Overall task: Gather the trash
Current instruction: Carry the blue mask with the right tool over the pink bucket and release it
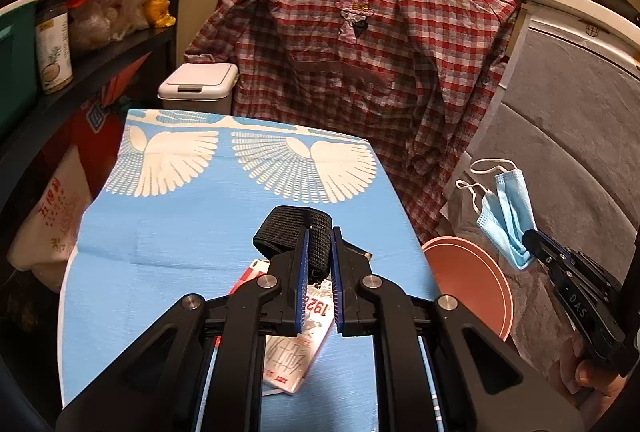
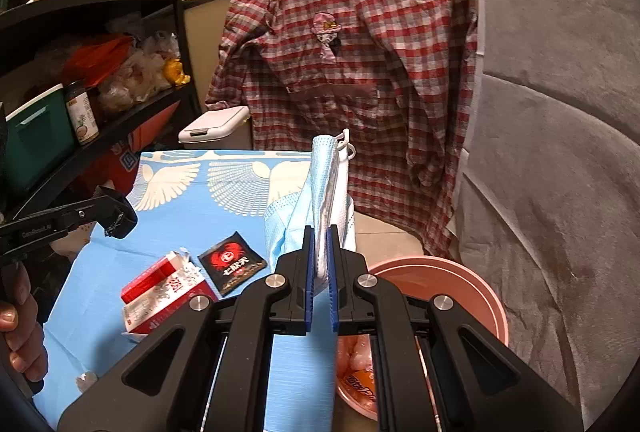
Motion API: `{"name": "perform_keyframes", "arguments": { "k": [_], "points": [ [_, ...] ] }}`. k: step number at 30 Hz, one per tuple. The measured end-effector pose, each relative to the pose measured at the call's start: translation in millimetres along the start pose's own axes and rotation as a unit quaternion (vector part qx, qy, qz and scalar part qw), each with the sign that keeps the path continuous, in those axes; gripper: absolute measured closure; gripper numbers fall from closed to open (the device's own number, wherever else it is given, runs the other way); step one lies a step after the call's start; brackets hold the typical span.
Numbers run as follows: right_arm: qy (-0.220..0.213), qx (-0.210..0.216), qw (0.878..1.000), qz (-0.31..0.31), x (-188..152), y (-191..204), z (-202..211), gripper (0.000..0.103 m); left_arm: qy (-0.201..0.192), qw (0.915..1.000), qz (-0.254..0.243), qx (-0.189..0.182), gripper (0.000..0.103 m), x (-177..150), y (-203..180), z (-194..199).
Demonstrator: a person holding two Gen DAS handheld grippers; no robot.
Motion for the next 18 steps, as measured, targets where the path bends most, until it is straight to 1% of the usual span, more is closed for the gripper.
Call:
{"name": "perform_keyframes", "arguments": {
  "k": [10, 18],
  "points": [
    [-0.005, -0.016, 1.000, -0.020, 0.4, -33.1, 7.5, 0.096, 0.005, 0.9999, -0.011, -0.007, 0.093, -4.5, -19.6, -10.2],
    [-0.007, -0.030, 0.999, -0.021, -1.4, -53.5, 13.3, 0.096, 0.008, 0.9997, -0.018, -0.011, 0.093, -7.1, -36.5, -18.1]
  ]
}}
Point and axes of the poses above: each gripper's, at about its wrist camera, not at the fingertips, and z roughly against the way its jaws point, y to its left, x to its top, the point moved 6 cm from there along -z, roughly the way its jaws point, and after that the axes turned 3 degrees about x, right-handed, at the moved point
